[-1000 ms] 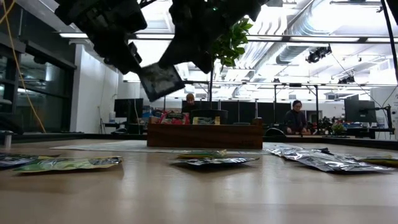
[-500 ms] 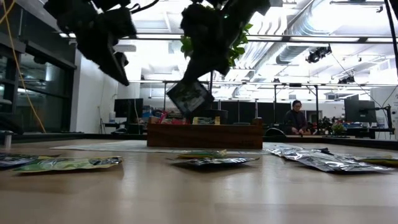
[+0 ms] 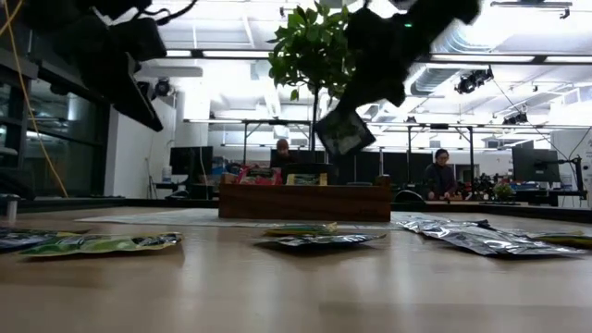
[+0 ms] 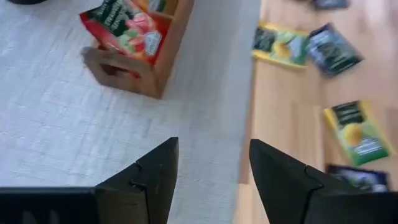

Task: Pick & Place Tea
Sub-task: Put the violet tea bag into the right section of the wooden organizer

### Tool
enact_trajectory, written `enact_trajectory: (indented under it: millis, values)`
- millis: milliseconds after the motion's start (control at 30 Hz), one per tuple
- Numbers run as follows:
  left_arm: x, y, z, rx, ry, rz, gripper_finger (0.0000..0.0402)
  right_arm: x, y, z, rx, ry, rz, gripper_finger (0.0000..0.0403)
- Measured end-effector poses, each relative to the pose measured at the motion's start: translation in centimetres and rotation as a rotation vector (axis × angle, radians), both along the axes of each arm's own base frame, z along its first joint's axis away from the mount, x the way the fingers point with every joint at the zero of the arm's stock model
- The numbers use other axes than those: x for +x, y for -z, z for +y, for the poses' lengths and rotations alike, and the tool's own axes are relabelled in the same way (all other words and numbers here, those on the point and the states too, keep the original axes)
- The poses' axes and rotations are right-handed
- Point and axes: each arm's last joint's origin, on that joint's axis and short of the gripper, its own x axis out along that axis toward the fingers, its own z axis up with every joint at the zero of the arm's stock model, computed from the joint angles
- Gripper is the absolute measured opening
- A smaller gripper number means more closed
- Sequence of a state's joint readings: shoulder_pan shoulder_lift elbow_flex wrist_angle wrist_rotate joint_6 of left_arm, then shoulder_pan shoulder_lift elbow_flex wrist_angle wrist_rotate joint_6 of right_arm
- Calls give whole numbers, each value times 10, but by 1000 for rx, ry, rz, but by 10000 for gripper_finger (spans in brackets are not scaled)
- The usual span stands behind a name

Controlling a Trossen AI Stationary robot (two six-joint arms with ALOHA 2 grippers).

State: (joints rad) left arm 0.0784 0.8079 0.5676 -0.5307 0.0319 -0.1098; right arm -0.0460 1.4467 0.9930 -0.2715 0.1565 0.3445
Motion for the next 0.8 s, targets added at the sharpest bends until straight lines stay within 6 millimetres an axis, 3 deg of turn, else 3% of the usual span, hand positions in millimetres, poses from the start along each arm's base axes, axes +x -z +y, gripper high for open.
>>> enact_trajectory:
  millis: [133, 300, 467, 800]
  values:
    - [-2, 2, -1, -21, 21, -145, 195, -24, 5, -2, -62, 46, -212, 0]
    - [2, 0, -2, -27, 51, -299, 195, -41, 26, -15, -60, 104, -291, 0]
    - [6, -1, -2, -30, 60, -343, 195, -46, 39, -27, -49, 120, -329, 0]
    - [14, -5, -1, -35, 55, -404, 195, -48, 42, -53, -52, 89, -350, 0]
